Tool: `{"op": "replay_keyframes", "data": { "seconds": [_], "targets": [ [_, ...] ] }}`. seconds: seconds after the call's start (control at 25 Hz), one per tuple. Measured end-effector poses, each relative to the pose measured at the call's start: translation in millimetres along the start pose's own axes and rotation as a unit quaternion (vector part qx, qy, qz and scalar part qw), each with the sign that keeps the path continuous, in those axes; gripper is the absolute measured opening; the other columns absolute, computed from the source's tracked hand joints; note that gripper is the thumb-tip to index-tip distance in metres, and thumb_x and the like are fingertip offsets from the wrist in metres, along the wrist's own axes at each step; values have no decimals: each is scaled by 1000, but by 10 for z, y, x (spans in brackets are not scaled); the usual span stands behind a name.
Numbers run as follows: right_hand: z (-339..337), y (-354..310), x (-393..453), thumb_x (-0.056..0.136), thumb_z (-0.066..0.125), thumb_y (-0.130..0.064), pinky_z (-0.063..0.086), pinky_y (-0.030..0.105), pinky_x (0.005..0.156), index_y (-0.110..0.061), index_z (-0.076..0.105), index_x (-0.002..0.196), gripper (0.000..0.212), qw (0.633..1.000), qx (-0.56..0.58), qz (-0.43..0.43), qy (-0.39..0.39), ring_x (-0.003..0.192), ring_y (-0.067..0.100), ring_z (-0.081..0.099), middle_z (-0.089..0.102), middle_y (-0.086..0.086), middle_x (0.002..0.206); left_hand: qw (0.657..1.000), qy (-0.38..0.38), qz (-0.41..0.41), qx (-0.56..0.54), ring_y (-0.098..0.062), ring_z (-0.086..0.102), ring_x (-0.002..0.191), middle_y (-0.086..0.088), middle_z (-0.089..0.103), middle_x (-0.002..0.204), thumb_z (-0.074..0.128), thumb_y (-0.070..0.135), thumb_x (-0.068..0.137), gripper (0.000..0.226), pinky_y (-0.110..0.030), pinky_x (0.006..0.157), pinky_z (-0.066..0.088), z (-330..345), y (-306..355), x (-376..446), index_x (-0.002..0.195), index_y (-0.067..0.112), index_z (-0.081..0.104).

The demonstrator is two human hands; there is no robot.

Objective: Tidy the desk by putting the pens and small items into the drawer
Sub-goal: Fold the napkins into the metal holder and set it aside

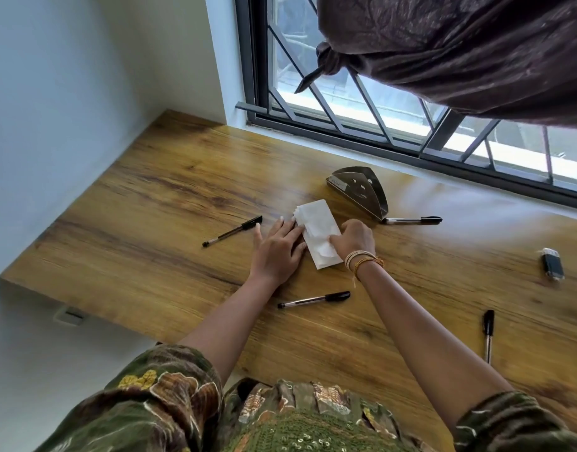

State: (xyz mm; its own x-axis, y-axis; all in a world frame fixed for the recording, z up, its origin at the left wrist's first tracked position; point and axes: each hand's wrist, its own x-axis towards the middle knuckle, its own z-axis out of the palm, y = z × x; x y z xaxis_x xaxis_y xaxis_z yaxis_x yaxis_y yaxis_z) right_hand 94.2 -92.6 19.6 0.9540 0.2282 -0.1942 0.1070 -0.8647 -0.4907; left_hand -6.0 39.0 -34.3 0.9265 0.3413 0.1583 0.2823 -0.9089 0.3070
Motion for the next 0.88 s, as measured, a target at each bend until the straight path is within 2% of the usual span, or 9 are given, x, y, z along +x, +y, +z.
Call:
{"op": "replay_keyframes", "data": {
  "seconds": [0.16,0.24,0.32,0.4,0.48,0.56,0.64,0.72,0.88],
  "targets": [
    [-22,-23,82,77,76,-20,47,25,64,-8,73,86,15,988,134,56,-51,79,19,62,71,7,88,999,29,6,-30,-19,32,143,-1,42,151,46,36,96,46,-54,116,9,10,-29,21,140,22,47],
    [-89,-46,115,77,76,-14,55,35,74,-11,68,79,9,939,303,127,-99,92,27,65,68,8,90,995,53,-1,-89,-22,39,139,-6,45,148,48,29,97,45,-46,115,20,-25,0,57,139,16,48],
    [-157,-85,115,77,74,-3,56,50,83,-6,65,92,18,856,459,184,-150,99,34,64,66,16,106,977,74,-35,-197,-27,52,124,-10,51,141,51,30,96,46,-39,101,41,-111,95,151,138,10,46],
    [-200,-108,101,78,69,5,56,54,79,0,59,112,35,792,552,187,-180,102,37,63,63,21,116,930,62,-103,-348,-25,56,116,-13,51,136,57,37,94,58,-30,84,51,-236,231,296,141,7,39],
    [-231,-120,92,79,65,9,57,52,72,1,56,118,40,757,600,163,-199,104,38,63,62,23,120,853,-3,-185,-489,-21,56,110,-13,51,129,65,40,88,72,-25,75,53,-347,330,446,144,6,34],
    [-273,-107,92,81,61,10,56,52,68,-1,54,118,39,736,626,150,-210,105,39,61,61,23,120,787,-102,-212,-570,-25,63,101,-15,59,122,71,33,84,68,-35,78,58,-422,364,566,136,-1,44],
    [-355,-82,104,81,63,10,56,52,65,-4,55,110,33,738,632,141,-191,103,39,61,60,24,118,790,-145,-185,-566,-31,66,98,-17,67,110,74,24,82,48,-44,84,58,-485,357,658,118,-5,60],
    [-496,-39,167,79,66,9,58,46,64,-8,52,101,31,763,621,110,-141,100,36,61,59,23,116,823,-140,-150,-529,-31,66,96,-17,68,102,73,17,82,29,-44,83,58,-605,353,796,103,-2,65],
    [-930,85,379,75,75,0,58,45,79,-6,49,120,52,870,489,2,-60,103,32,61,57,20,119,925,-129,2,-357,-31,65,92,-22,68,102,70,8,83,24,-43,81,56,-907,456,1238,103,-5,67]
  ]
}}
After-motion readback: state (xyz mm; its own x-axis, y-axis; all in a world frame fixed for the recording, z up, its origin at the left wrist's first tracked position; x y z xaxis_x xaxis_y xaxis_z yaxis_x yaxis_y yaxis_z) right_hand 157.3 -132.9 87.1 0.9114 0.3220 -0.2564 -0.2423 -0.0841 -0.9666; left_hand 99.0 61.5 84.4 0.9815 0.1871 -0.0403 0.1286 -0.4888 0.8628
